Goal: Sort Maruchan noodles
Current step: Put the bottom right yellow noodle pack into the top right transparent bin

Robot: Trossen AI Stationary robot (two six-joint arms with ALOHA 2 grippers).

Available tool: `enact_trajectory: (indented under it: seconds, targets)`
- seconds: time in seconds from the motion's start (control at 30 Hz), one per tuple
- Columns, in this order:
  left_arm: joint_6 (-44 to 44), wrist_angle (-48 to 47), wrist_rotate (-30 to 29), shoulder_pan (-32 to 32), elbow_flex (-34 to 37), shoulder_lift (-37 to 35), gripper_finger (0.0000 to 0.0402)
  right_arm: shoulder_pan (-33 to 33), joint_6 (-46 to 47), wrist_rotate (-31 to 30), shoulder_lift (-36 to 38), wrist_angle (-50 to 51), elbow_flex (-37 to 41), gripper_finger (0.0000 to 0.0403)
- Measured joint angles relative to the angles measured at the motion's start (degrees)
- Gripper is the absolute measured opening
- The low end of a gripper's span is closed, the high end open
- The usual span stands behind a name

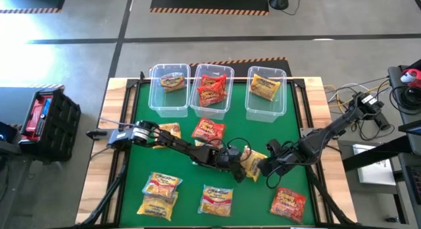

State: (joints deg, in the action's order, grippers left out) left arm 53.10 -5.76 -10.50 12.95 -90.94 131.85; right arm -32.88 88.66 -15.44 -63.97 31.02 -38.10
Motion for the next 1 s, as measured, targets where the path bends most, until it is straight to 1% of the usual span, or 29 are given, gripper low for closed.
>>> enact_trajectory:
  seconds: [0.13,0.27,0.5,0.57,0.67,0.77,1.0]
  targets:
    - [-0.3,-0.12,0.72,-0.28,-0.01,0.0,0.017,0.2,0.28,-3.46,-1.69,-2.89,1.95,0.0295]
    - [-0.43,-0.18,1.05,-0.4,0.0,0.0,0.017,0.3,-0.22,-6.7,-3.88,-8.04,3.45,0.0295]
    - [-0.55,-0.22,1.22,-0.52,0.0,0.0,0.017,0.3,-3.73,-8.63,-8.77,-22.82,6.65,0.0293]
    - [-0.55,-0.22,1.21,-0.52,0.0,0.0,0.017,0.3,-4.78,-8.64,-9.87,-24.66,6.66,0.0292]
    - [-0.54,-0.22,1.2,-0.52,0.0,0.0,0.017,0.3,-5.69,-8.63,-10.42,-24.52,6.66,0.0287]
    - [-0.54,-0.22,1.2,-0.52,0.0,0.0,0.017,0.3,-7.21,-8.64,-10.32,-24.51,6.66,0.0269]
    - [-0.89,-0.05,1.18,-0.52,0.0,0.0,0.017,0.3,-8.66,-8.55,-10.35,-24.45,6.66,0.0202]
